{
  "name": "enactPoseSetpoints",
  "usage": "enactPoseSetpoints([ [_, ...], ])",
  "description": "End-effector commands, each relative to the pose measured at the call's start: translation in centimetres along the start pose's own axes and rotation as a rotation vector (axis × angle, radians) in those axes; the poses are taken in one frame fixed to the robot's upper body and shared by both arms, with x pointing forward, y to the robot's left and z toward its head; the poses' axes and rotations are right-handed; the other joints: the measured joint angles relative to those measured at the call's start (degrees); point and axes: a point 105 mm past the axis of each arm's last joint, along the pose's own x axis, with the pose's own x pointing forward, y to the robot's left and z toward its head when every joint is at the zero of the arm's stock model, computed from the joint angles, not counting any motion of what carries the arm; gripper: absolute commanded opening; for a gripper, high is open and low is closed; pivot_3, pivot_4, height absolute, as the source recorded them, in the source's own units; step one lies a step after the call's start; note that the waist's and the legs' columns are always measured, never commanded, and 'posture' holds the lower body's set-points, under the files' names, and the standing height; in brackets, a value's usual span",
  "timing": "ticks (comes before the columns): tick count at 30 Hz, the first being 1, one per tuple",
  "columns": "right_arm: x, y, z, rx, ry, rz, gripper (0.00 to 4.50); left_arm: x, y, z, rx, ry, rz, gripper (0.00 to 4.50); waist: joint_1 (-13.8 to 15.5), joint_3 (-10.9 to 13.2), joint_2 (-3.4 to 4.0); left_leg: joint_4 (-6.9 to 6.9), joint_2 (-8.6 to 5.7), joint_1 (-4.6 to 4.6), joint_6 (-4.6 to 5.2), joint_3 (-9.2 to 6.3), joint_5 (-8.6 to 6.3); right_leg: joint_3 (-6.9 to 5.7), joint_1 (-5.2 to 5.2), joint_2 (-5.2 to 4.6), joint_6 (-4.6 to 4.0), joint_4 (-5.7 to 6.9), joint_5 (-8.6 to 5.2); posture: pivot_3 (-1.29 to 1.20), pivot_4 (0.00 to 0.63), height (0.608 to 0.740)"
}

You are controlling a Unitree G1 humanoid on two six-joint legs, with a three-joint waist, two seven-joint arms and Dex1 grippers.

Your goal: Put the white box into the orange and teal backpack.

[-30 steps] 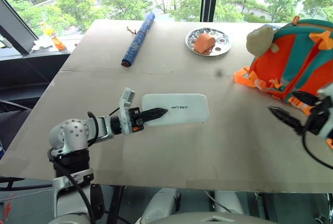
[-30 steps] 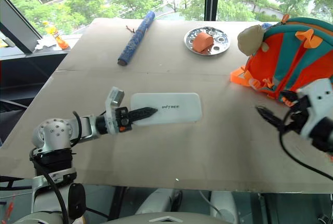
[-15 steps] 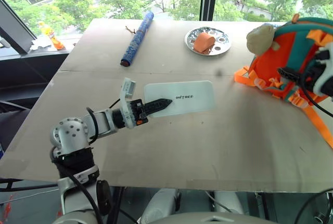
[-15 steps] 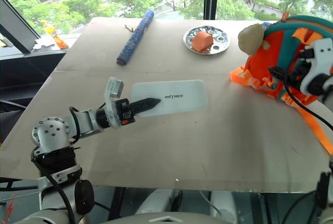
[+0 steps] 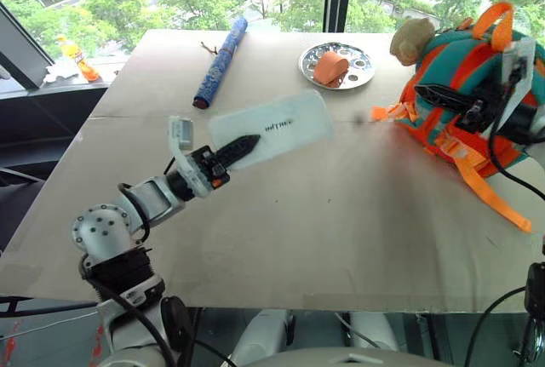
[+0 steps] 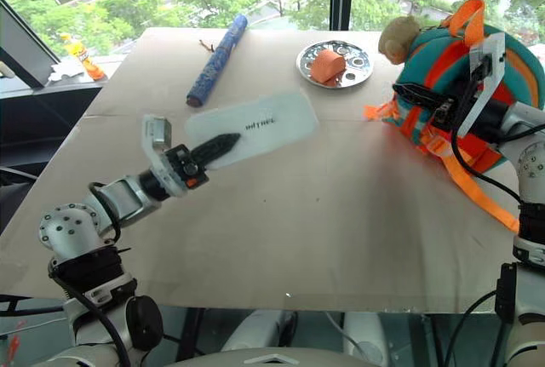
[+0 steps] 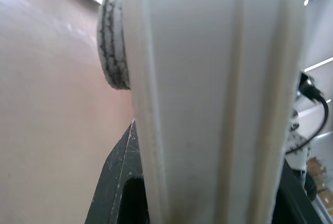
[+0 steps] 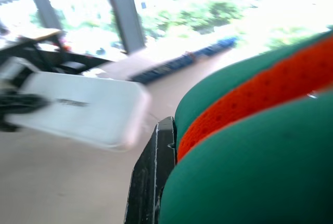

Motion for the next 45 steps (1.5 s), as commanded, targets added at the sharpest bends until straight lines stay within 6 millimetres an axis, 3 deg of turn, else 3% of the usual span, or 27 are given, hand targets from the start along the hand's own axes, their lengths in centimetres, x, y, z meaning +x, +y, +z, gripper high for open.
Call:
enactPoseSetpoints([
  [1, -0.5, 4.6, 2.6, -0.041, -0.051, 0.194, 0.02, -0.2, -1.5, 2.1, 0.051, -0.081, -0.052, 1.05, 0.06, 0.0, 0.0, 0.0, 0.0, -0.03, 0.0, -0.03, 0.0, -0.03, -0.01, -0.01, 0.0, -0.04, 0.0, 0.0, 0.15, 0.731],
  [4, -2.1, 8.1, 1.8, -0.019, 0.01, 0.262, 0.02, 0.0, -1.5, 3.7, 0.071, -0.132, -0.041, 1.05, 0.68, 0.01, -0.02, 0.0, -0.01, -0.07, 0.0, -0.05, 0.0, -0.1, -0.01, -0.03, 0.0, -0.09, 0.0, 0.0, 0.15, 0.731],
  [6, -3.2, 9.1, 1.4, 0.005, 0.027, 0.243, 0.02, 0.3, -1.5, 4.2, 0.077, -0.138, -0.042, 1.05, 1.43, 0.01, -0.02, 0.03, -0.01, -0.15, -0.01, -0.19, 0.0, -0.33, -0.01, -0.05, -0.01, -0.14, 0.0, 0.0, 0.15, 0.731],
  [12, -5.9, 7.3, -4.6, 0.013, 0.308, -0.042, 0.02, 1.8, -4.1, 2.6, 0.181, 0.028, -0.18, 1.05, 1.98, 0.0, -0.04, 0.41, -0.1, -0.13, 0.0, -0.17, -0.03, -0.37, 0.11, -0.09, -0.01, 0.12, 0.0, 0.0, 0.15, 0.731],
  [14, -6.3, 7.0, -5.6, -0.007, 0.354, -0.072, 0.02, 2.0, -4.9, 2.0, 0.244, 0.08, -0.222, 1.05, 1.91, 0.0, -0.04, 0.48, -0.13, -0.09, 0.0, -0.12, -0.04, -0.33, 0.15, -0.1, -0.01, 0.2, 0.01, 0.0, 0.15, 0.731],
  [17, -6.9, 7.6, -6.5, 0.009, 0.378, -0.07, 0.02, 3.1, -6.3, 0.8, 0.475, 0.176, -0.307, 1.05, 1.68, 0.0, -0.04, 0.49, -0.12, 0.01, 0.0, -0.08, -0.04, -0.26, 0.19, -0.09, -0.01, 0.22, 0.01, 0.0, 0.15, 0.731],
  [21, -7.3, 7.6, -6.5, 0.006, 0.37, -0.089, 0.02, 4.4, -7.3, -0.4, 0.658, 0.242, -0.42, 1.05, 1.81, 0.0, -0.03, 0.47, -0.08, 0.03, -0.01, -0.09, -0.07, -0.33, 0.29, -0.09, -0.02, 0.12, 0.0, 0.0, 0.15, 0.731],
  [25, -7.5, 7.3, -5.9, -0.008, 0.345, -0.111, 0.02, 4.3, -7.0, -2.3, 0.862, 0.363, -0.517, 1.05, 1.78, 0.0, -0.03, 0.49, -0.08, 0.06, 0.12, -0.11, -0.16, -0.37, 0.39, -0.1, -0.02, -0.02, 0.0, 0.0, 0.15, 0.731],
  [30, -7.6, 6.7, -4.7, -0.025, 0.3, -0.129, 0.02, 3.5, -6.8, -3.2, 1.001, 0.468, -0.632, 1.05, 1.76, 0.01, -0.02, 0.49, -0.07, 0.02, 0.15, -0.14, -0.19, -0.4, 0.39, -0.09, -0.01, -0.11, 0.0, 0.0, 0.15, 0.731],
  [35, -6.8, 7.3, -4.3, -0.032, 0.291, -0.081, 0.02, 5.0, -7.5, -3.7, 1.083, 0.464, -0.711, 1.05, 2.1, 0.03, -0.01, 0.55, -0.07, 0.04, 0.16, -0.2, -0.19, -0.5, 0.48, -0.11, -0.01, -0.12, 0.0, 0.0, 0.15, 0.731],
  [42, -4.5, 8.8, -4.6, -0.038, 0.278, 0.016, 0.02, 9.7, -9.0, -6.7, 1.098, 0.492, -0.711, 1.05, 2.32, 0.05, -0.04, 0.59, -0.08, -0.04, 0.19, -0.27, -0.21, -0.59, 0.49, -0.14, 0.01, -0.18, 0.01, 0.0, 0.15, 0.731],
  [45, -3.5, 9.3, -4.8, -0.035, 0.27, 0.056, 0.02, 12.1, -8.8, -8.2, 1.123, 0.52, -0.615, 1.05, 2.26, 0.08, -0.07, 0.59, -0.08, -0.04, 0.19, -0.27, -0.21, -0.59, 0.49, -0.14, 0.01, -0.19, 0.01, 0.0, 0.15, 0.731],
])
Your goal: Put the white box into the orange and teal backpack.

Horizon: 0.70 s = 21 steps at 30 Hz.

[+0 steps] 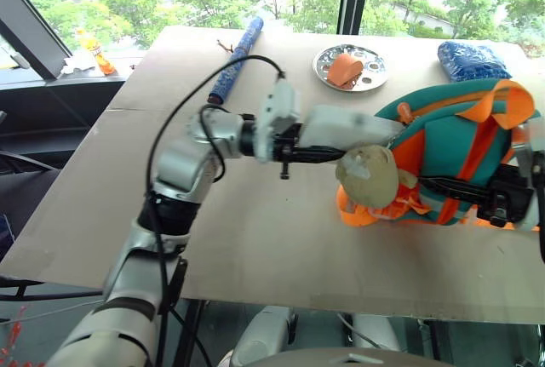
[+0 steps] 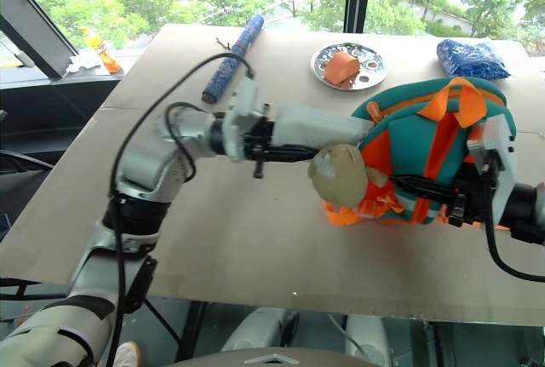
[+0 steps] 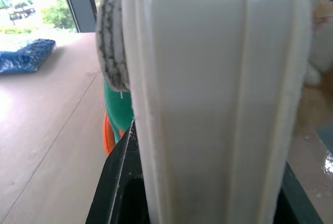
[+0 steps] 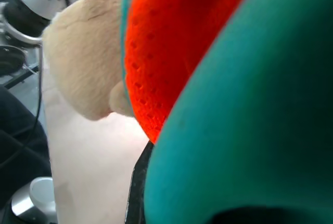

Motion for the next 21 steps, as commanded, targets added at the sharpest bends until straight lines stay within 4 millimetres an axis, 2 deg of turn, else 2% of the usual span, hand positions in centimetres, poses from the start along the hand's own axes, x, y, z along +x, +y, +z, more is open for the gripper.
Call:
enactPoseSetpoints([
  [1, 1.1, 1.2, 0.9, -0.046, -0.029, 0.056, 0.02, 3.1, -0.2, 0.5, 0.036, 0.061, 0.006, 1.05, 0.02, 0.02, -0.03, 0.0, 0.0, -0.01, 0.0, 0.0, 0.0, -0.01, 0.0, 0.0, 0.0, 0.0, 0.0, 0.0, 0.15, 0.731],
  [2, 1.4, 1.3, 1.0, -0.051, -0.031, 0.06, 0.02, 3.5, -0.4, 0.4, 0.03, 0.079, -0.009, 1.05, -0.1, 0.02, -0.03, 0.01, 0.0, -0.01, 0.0, 0.01, 0.0, 0.0, 0.0, 0.0, 0.01, 0.0, 0.0, 0.0, 0.15, 0.731],
  [4, 1.9, 1.4, 1.3, -0.056, -0.051, 0.072, 0.02, 5.6, -0.5, 0.4, 0.011, 0.108, -0.028, 1.05, -0.42, 0.02, -0.03, 0.0, 0.0, 0.01, 0.0, 0.02, 0.0, 0.01, -0.01, 0.01, 0.01, 0.02, 0.0, 0.0, 0.15, 0.731],
  [9, 2.6, 1.4, 1.0, -0.051, -0.059, 0.071, 0.02, 8.6, -0.6, -0.6, 0.062, 0.245, -0.063, 1.05, -0.4, 0.03, -0.05, 0.04, -0.01, 0.0, 0.0, -0.01, 0.0, -0.03, 0.02, 0.01, 0.01, 0.03, 0.0, 0.0, 0.15, 0.731],
  [12, 2.6, 1.3, 1.1, -0.043, -0.09, 0.044, 0.02, 11.3, -0.8, -2.6, 0.071, 0.318, -0.09, 1.05, -0.36, 0.03, -0.06, 0.01, -0.01, 0.01, 0.0, -0.01, 0.0, -0.03, 0.01, 0.01, 0.02, 0.02, 0.0, 0.0, 0.15, 0.731],
  [14, 2.6, 1.2, 0.9, -0.038, -0.096, 0.021, 0.0, 11.7, -0.8, -2.7, 0.056, 0.311, -0.111, 2.06, -0.19, 0.03, -0.06, 0.03, -0.02, 0.02, 0.0, 0.0, 0.0, -0.03, 0.04, 0.0, 0.02, 0.02, 0.0, 0.0, 0.15, 0.731],
  [15, 2.5, 1.2, 0.8, -0.036, -0.098, 0.01, 0.0, 11.3, -0.4, -2.2, 0.041, 0.294, -0.11, 2.55, -0.16, 0.03, -0.06, 0.03, -0.02, 0.04, 0.0, -0.01, 0.0, -0.03, 0.05, 0.01, 0.02, 0.03, 0.0, 0.0, 0.15, 0.731],
  [16, 2.4, 1.1, 0.8, -0.034, -0.1, -0.002, 0.0, 10.5, 0.1, -1.5, 0.019, 0.259, -0.094, 2.76, -0.07, 0.03, -0.05, 0.03, -0.02, 0.04, 0.0, -0.01, 0.0, -0.03, 0.05, 0.01, 0.02, 0.03, 0.0, 0.0, 0.15, 0.731],
  [17, 2.2, 1.0, 0.7, -0.032, -0.102, -0.012, 0.0, 9.7, 0.6, -1.1, -0.004, 0.235, -0.077, 3.23, -0.1, 0.03, -0.05, 0.03, -0.02, 0.07, 0.0, -0.01, 0.0, -0.03, 0.05, 0.01, 0.02, 0.07, 0.0, 0.0, 0.15, 0.731],
  [18, 2.1, 0.8, 0.7, -0.028, -0.108, -0.029, 0.0, 8.6, 0.9, -0.6, -0.031, 0.211, -0.069, 3.51, -0.15, 0.03, -0.05, 0.03, -0.02, 0.07, 0.0, -0.01, 0.0, -0.02, 0.04, 0.01, 0.02, 0.09, 0.0, 0.0, 0.15, 0.731],
  [19, 1.8, 0.4, 0.7, -0.023, -0.112, -0.049, 0.0, 7.3, 1.0, 0.1, -0.072, 0.175, -0.078, 4.01, -0.27, 0.03, -0.05, 0.04, -0.02, 0.07, 0.0, -0.02, 0.0, -0.02, 0.03, 0.02, 0.03, 0.11, -0.01, 0.0, 0.15, 0.731],
  [21, 1.5, -0.2, 0.5, -0.022, -0.109, -0.082, 0.0, 4.4, 1.3, 1.2, -0.137, 0.127, -0.085, 4.43, -1.14, 0.06, -0.02, 0.02, -0.01, 0.06, 0.0, -0.01, 0.0, 0.0, -0.02, 0.03, 0.03, 0.13, -0.01, 0.0, 0.15, 0.731],
])
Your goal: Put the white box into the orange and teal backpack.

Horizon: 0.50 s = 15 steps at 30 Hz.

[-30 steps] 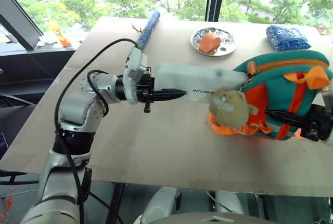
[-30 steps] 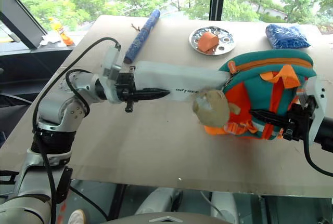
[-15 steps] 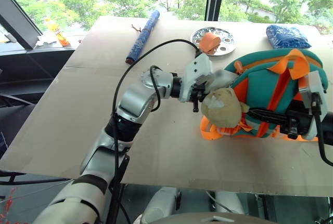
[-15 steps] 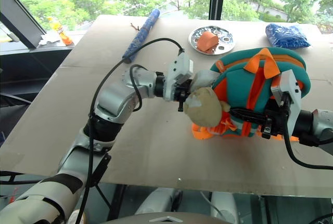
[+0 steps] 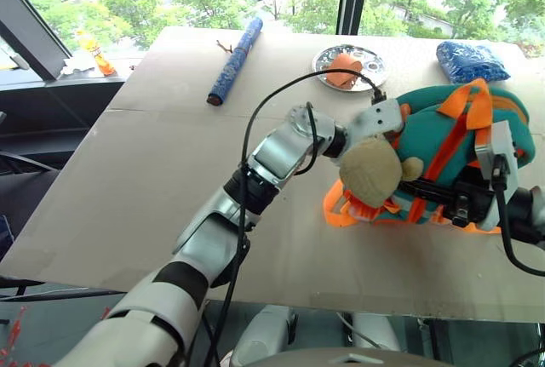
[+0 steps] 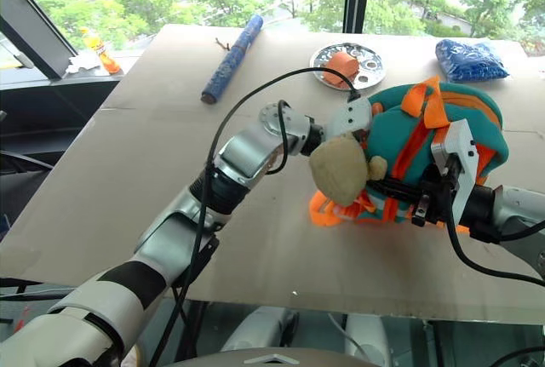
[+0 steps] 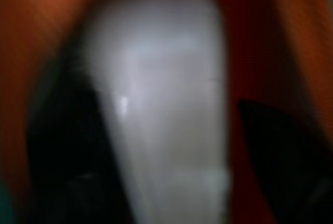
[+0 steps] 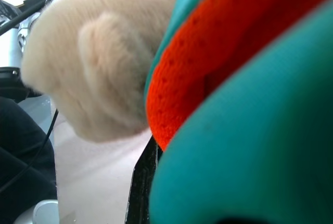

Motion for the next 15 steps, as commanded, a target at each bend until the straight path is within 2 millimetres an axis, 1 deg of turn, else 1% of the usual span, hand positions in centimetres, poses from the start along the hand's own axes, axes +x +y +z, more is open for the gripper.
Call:
enactPoseSetpoints([
  [1, -0.9, -1.1, 0.8, -0.042, -0.036, -0.083, 0.0, -4.8, -0.5, 2.1, -0.051, -0.124, -0.054, 4.43, -0.82, 0.03, 0.03, -0.02, 0.03, 0.02, 0.0, 0.06, 0.0, 0.03, -0.07, 0.03, 0.0, 0.08, 0.0, 0.0, 0.15, 0.731],
  [2, -1.0, -1.2, 0.7, -0.043, -0.034, -0.088, 0.0, -5.5, -0.4, 2.1, -0.056, -0.128, -0.05, 4.43, -1.04, 0.03, 0.05, -0.03, 0.04, 0.01, -0.01, 0.06, 0.0, 0.02, -0.12, 0.04, 0.0, 0.12, 0.0, 0.0, 0.15, 0.731],
  [4, -1.1, -1.5, 0.7, -0.042, -0.037, -0.103, 0.0, -8.0, -0.7, 2.6, -0.122, -0.196, -0.07, 4.43, -1.0, 0.04, 0.05, -0.02, 0.04, 0.01, -0.01, 0.04, 0.0, -0.01, -0.11, 0.02, 0.0, 0.12, 0.0, 0.0, 0.15, 0.731],
  [5, -1.1, -1.7, 0.6, -0.041, -0.037, -0.112, 0.0, -8.9, -0.8, 2.8, -0.15, -0.22, -0.069, 4.43, -1.02, 0.05, 0.05, 0.0, 0.03, -0.01, -0.01, 0.03, 0.0, -0.02, -0.1, 0.02, -0.01, 0.1, 0.0, 0.0, 0.15, 0.731],
  [6, -1.1, -2.0, 0.5, -0.042, -0.034, -0.121, 0.0, -9.7, -0.4, 3.0, -0.171, -0.247, -0.038, 4.43, -1.0, 0.05, 0.05, 0.02, 0.03, 0.0, -0.01, 0.03, 0.0, -0.02, -0.08, 0.02, 0.0, 0.1, 0.0, 0.0, 0.15, 0.731],
  [9, -1.0, -2.5, 0.4, -0.042, -0.03, -0.131, 0.0, -10.8, 0.7, 3.4, -0.211, -0.305, 0.043, 4.43, -0.28, 0.05, 0.05, 0.06, 0.02, 0.02, -0.01, -0.02, 0.0, -0.06, -0.02, 0.02, 0.0, 0.1, 0.0, 0.0, 0.15, 0.731],
  [11, -0.7, -3.0, 0.6, -0.045, -0.041, -0.148, 0.0, -11.2, 1.1, 4.1, -0.148, -0.364, 0.092, 4.43, 0.15, 0.05, 0.05, 0.09, 0.01, 0.03, -0.01, -0.04, 0.0, -0.09, 0.01, 0.0, -0.01, 0.09, 0.0, 0.0, 0.15, 0.731],
  [12, -0.4, -3.4, 0.6, -0.054, -0.04, -0.163, 0.0, -11.6, 0.8, 4.4, -0.117, -0.391, 0.084, 4.43, 0.07, 0.05, 0.04, 0.09, 0.01, 0.02, -0.02, -0.08, 0.0, -0.13, 0.02, 0.0, -0.01, 0.08, 0.0, 0.0, 0.15, 0.731],
  [15, 0.3, -4.1, 1.0, -0.073, -0.049, -0.171, 0.0, -14.1, 1.1, 4.7, -0.226, -0.456, 0.087, 4.43, -0.2, 0.06, 0.04, 0.09, 0.01, 0.02, -0.02, -0.05, 0.0, -0.11, 0.01, -0.02, -0.01, 0.07, 0.01, 0.0, 0.15, 0.731],
])
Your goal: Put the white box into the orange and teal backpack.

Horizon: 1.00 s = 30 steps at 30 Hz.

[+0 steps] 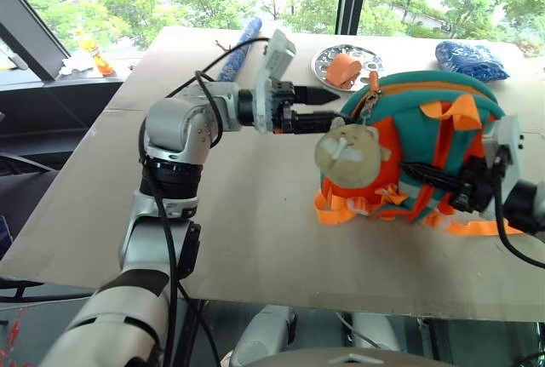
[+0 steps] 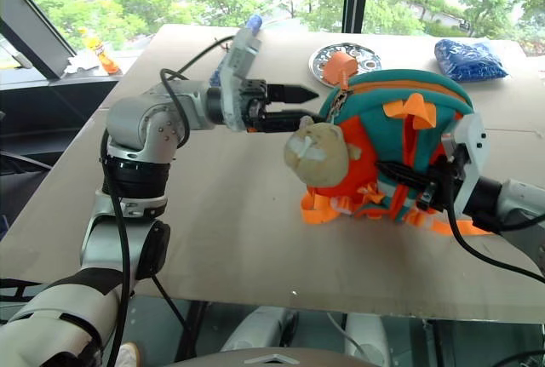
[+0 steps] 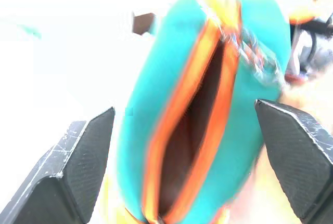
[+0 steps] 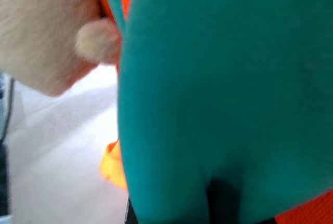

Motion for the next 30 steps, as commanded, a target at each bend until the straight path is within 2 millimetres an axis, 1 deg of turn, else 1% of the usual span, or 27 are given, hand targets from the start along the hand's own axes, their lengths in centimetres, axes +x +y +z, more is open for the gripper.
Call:
enactPoseSetpoints([
  [1, 0.5, -0.9, 1.0, -0.043, -0.033, -0.036, 0.0, -2.4, -0.9, 2.1, -0.064, -0.056, -0.032, 4.43, -0.29, 0.0, 0.0, -0.02, 0.0, 0.01, 0.0, 0.01, 0.0, 0.01, -0.02, 0.0, 0.0, 0.02, 0.0, 0.0, 0.15, 0.731],
  [3, 0.9, -1.2, 1.1, -0.051, -0.037, -0.039, 0.0, -3.1, -1.8, 1.4, -0.088, -0.001, -0.07, 4.43, -0.52, 0.0, 0.01, -0.05, 0.01, 0.01, -0.01, 0.03, 0.0, 0.02, -0.08, 0.03, 0.0, 0.06, 0.0, 0.0, 0.15, 0.731],
  [4, 1.2, -1.2, 1.2, -0.053, -0.038, -0.034, 0.0, -3.3, -2.7, 0.9, -0.125, 0.031, -0.107, 4.43, -0.76, 0.0, 0.01, -0.06, 0.01, 0.01, -0.02, 0.03, -0.01, 0.02, -0.08, 0.02, 0.0, 0.07, 0.0, 0.0, 0.15, 0.731],
  [6, 1.8, -1.3, 1.2, -0.056, -0.041, -0.031, 0.0, -3.0, -4.4, -0.1, -0.166, 0.074, -0.169, 4.43, -0.73, 0.0, 0.01, -0.05, 0.0, 0.01, -0.01, 0.06, -0.01, 0.0, -0.06, -0.03, 0.0, 0.07, 0.0, 0.0, 0.15, 0.731],
  [7, 1.9, -1.4, 1.3, -0.057, -0.042, -0.031, 0.0, -2.8, -4.9, -0.4, -0.176, 0.082, -0.183, 4.43, -0.67, 0.0, 0.01, -0.03, -0.01, -0.01, -0.01, 0.04, -0.01, -0.03, -0.06, -0.03, 0.0, 0.03, 0.0, 0.0, 0.15, 0.731],
  [9, 2.1, -1.3, 1.4, -0.06, -0.046, -0.025, 0.0, -1.9, -4.9, -1.4, -0.163, 0.112, -0.153, 4.43, -0.27, 0.0, 0.01, -0.01, -0.01, -0.01, -0.01, 0.01, -0.01, -0.05, -0.03, -0.04, 0.0, 0.03, 0.0, 0.0, 0.15, 0.731],
  [11, 2.3, -1.1, 1.4, -0.063, -0.046, -0.012, 0.0, -0.4, -4.3, -3.1, -0.12, 0.158, -0.078, 4.43, -0.04, 0.0, 0.01, -0.01, -0.01, 0.0, -0.02, 0.0, -0.01, -0.07, -0.03, -0.03, -0.01, 0.05, 0.0, 0.0, 0.15, 0.731],
  [12, 2.3, -1.0, 1.5, -0.063, -0.047, -0.008, 0.0, 0.2, -4.0, -3.6, -0.11, 0.163, -0.051, 4.43, 0.03, 0.0, 0.01, -0.01, 0.0, 0.02, -0.02, 0.01, -0.01, -0.07, -0.03, -0.03, -0.01, 0.06, 0.0, 0.0, 0.15, 0.731],
  [14, 2.3, -1.0, 1.5, -0.062, -0.049, -0.005, 0.0, 0.8, -3.9, -4.0, -0.097, 0.159, -0.036, 3.91, -0.07, 0.0, 0.01, 0.0, 0.0, 0.04, -0.02, 0.05, -0.01, -0.04, -0.01, -0.03, -0.02, 0.06, 0.0, 0.0, 0.15, 0.731],
  [15, 2.3, -0.9, 1.5, -0.062, -0.049, -0.005, 0.0, 1.0, -4.0, -3.9, -0.098, 0.141, -0.04, 3.65, -0.16, 0.0, 0.01, -0.01, 0.0, 0.04, -0.02, 0.09, -0.01, -0.01, -0.02, -0.03, -0.02, 0.06, 0.01, 0.0, 0.15, 0.731],
  [16, 2.2, -0.9, 1.5, -0.062, -0.048, -0.005, 0.0, 1.1, -3.7, -3.7, -0.096, 0.125, -0.028, 3.31, -0.23, 0.0, 0.01, -0.02, 0.0, 0.04, -0.02, 0.1, -0.01, 0.01, -0.03, -0.02, -0.02, 0.07, 0.01, 0.0, 0.15, 0.731],
  [19, 2.1, -0.9, 1.6, -0.063, -0.047, -0.013, 0.0, 0.8, -3.5, -3.3, -0.112, 0.093, -0.023, 2.62, -0.13, 0.0, 0.01, -0.05, 0.02, 0.04, -0.03, 0.1, -0.01, 0.01, -0.06, -0.01, -0.02, 0.07, 0.0, 0.0, 0.15, 0.731],
  [20, 2.1, -0.9, 1.6, -0.062, -0.047, -0.016, 0.0, 0.8, -3.5, -3.3, -0.116, 0.089, -0.025, 2.04, -0.13, 0.0, 0.01, -0.04, 0.01, 0.03, -0.02, 0.1, -0.01, 0.02, -0.06, -0.01, -0.02, 0.06, 0.0, 0.0, 0.15, 0.731],
  [21, 2.0, -1.1, 1.6, -0.065, -0.048, -0.026, 0.0, 0.5, -3.5, -3.2, -0.117, 0.08, -0.023, 1.82, -0.12, 0.0, 0.01, -0.04, 0.01, 0.03, -0.02, 0.11, -0.01, 0.02, -0.06, -0.02, -0.02, 0.06, 0.0, 0.0, 0.15, 0.731],
  [23, 2.0, -1.8, 1.8, -0.068, -0.058, -0.066, 0.0, -0.2, -3.2, -2.8, -0.12, 0.05, -0.009, 0.73, -0.11, 0.0, 0.01, -0.04, 0.01, 0.03, -0.02, 0.1, -0.01, 0.01, -0.06, -0.02, -0.02, 0.06, 0.0, 0.0, 0.15, 0.731],
  [24, 1.9, -2.2, 1.9, -0.069, -0.063, -0.089, 0.0, -0.6, -2.8, -2.6, -0.109, 0.033, 0.014, 0.46, -0.13, 0.0, 0.01, -0.04, 0.01, 0.04, -0.03, 0.1, -0.01, 0.01, -0.06, -0.02, -0.02, 0.06, 0.0, 0.0, 0.15, 0.731],
  [25, 1.9, -2.8, 2.1, -0.077, -0.068, -0.123, 0.0, -1.0, -2.4, -2.5, -0.089, 0.025, 0.039, 0.08, -0.16, 0.0, 0.01, -0.04, 0.01, 0.04, -0.02, 0.1, -0.01, 0.01, -0.06, -0.01, -0.02, 0.06, 0.0, 0.0, 0.15, 0.731],
  [27, 1.6, -4.7, 2.5, -0.079, -0.089, -0.225, 0.0, -2.0, -1.3, -2.3, -0.011, 0.011, 0.109, 0.03, -0.17, 0.0, 0.02, -0.04, 0.01, 0.06, -0.03, 0.14, -0.01, 0.04, -0.06, 0.0, -0.02, 0.08, 0.0, 0.0, 0.15, 0.731],
  [29, 1.3, -6.6, 3.0, -0.084, -0.103, -0.318, 0.0, -2.9, -0.5, -2.2, 0.038, 0.004, 0.149, 0.03, -0.09, 0.0, 0.02, -0.03, 0.01, 0.07, -0.03, 0.14, -0.01, 0.04, -0.06, 0.0, -0.03, 0.08, 0.01, 0.0, 0.15, 0.731],
  [30, 1.3, -7.1, 3.1, -0.078, -0.107, -0.34, 0.0, -3.2, -0.2, -2.1, 0.047, 0.002, 0.162, 0.03, -0.07, 0.0, 0.02, -0.03, 0.01, 0.06, -0.03, 0.15, -0.01, 0.04, -0.06, -0.01, -0.03, 0.08, 0.01, 0.0, 0.15, 0.731],
])
